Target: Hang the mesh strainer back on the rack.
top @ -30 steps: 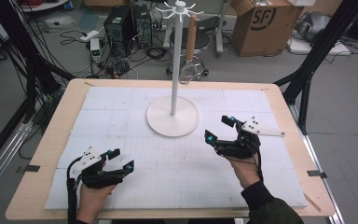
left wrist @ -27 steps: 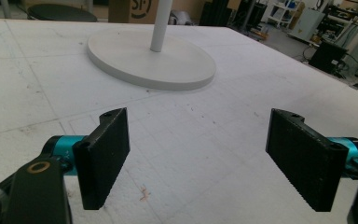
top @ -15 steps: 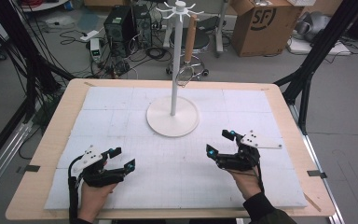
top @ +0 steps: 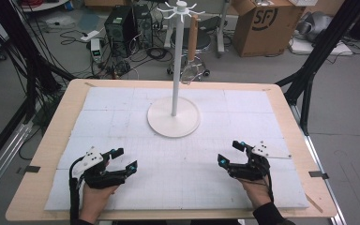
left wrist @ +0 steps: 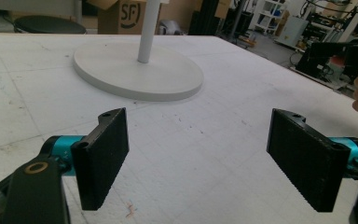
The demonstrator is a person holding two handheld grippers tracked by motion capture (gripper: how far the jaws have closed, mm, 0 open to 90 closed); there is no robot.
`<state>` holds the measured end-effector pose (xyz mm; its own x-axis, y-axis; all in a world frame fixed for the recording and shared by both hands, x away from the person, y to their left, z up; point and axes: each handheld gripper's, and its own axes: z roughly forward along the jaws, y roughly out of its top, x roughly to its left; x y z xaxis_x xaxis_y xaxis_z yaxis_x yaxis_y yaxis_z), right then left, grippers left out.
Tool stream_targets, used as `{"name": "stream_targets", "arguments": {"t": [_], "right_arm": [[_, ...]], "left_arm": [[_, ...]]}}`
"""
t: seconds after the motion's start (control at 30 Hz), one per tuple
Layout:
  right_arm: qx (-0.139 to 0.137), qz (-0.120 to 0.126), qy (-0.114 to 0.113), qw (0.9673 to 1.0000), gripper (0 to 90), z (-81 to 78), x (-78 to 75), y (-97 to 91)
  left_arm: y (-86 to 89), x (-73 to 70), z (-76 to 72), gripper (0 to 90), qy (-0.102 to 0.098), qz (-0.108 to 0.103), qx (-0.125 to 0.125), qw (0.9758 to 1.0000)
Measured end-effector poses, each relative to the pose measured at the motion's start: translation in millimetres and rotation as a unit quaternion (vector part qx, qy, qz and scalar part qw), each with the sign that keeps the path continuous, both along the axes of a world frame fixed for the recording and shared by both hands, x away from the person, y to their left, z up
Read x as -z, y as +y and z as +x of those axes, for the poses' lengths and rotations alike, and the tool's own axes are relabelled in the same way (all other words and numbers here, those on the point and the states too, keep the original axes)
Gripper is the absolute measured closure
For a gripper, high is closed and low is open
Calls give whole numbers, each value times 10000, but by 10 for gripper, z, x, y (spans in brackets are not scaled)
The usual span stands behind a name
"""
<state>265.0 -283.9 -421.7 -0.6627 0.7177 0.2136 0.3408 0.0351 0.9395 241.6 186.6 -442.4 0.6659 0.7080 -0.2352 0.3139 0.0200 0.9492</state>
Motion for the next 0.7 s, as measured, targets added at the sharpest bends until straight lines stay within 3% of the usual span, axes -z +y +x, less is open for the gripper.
{"name": "stream_targets", "arguments": {"t": [0.33, 0.7], "right_arm": [[122, 109, 229, 9996, 112, -55, 175, -152], [145, 22, 219, 9997, 110, -63, 220, -139]], "left_arm": [[-48, 13, -7, 211, -17, 30, 53, 10000], [-70, 12, -19, 211, -56, 93, 57, 9999]]}}
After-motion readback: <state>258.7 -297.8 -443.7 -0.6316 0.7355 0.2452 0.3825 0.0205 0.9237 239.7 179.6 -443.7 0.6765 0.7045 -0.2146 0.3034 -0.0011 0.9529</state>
